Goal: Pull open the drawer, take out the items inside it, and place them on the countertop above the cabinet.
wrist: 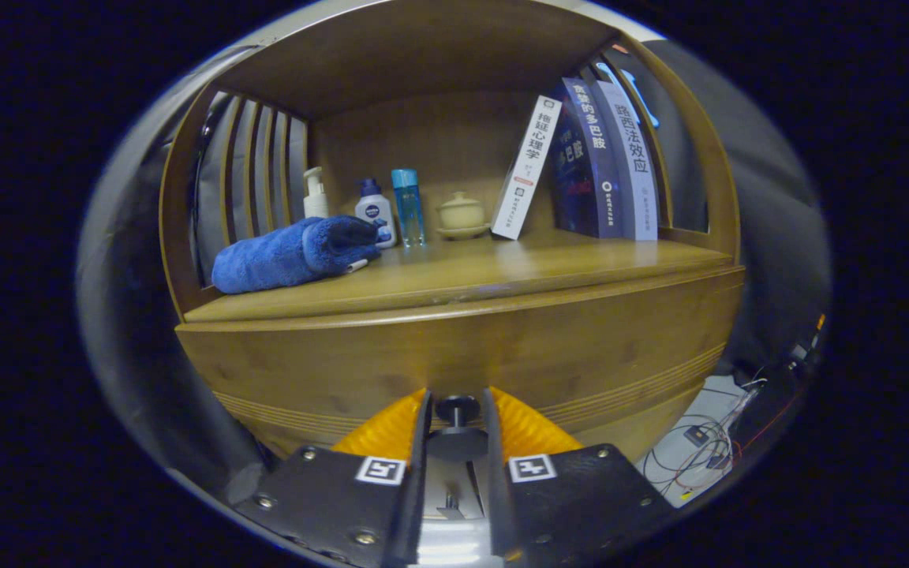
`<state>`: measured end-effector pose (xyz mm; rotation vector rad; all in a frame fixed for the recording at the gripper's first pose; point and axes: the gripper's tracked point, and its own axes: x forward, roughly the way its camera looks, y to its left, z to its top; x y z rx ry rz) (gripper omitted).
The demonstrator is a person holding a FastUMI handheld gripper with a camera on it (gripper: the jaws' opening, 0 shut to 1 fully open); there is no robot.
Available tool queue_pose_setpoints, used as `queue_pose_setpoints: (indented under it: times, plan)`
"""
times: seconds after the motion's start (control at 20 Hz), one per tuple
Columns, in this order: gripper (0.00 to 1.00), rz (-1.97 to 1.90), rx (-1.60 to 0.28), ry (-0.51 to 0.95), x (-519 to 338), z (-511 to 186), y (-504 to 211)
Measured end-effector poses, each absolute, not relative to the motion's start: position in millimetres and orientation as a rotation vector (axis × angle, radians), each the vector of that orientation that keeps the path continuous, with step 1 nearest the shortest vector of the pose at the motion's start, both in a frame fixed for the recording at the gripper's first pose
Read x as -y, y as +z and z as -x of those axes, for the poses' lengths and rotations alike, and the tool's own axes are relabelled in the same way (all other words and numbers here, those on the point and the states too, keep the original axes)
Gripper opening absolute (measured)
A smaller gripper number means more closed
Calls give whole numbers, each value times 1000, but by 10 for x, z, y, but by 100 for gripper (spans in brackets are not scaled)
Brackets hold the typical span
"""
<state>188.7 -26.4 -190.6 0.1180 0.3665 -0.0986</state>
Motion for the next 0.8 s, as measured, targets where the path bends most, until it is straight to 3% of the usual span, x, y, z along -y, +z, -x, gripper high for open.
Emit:
queue_pose_setpoints:
  times: [0.15, 0.8]
  plan:
    - [25, -114, -385, -98, 264, -1857, -1913]
    - [24, -139, -383, -140, 195, -1108, -1832]
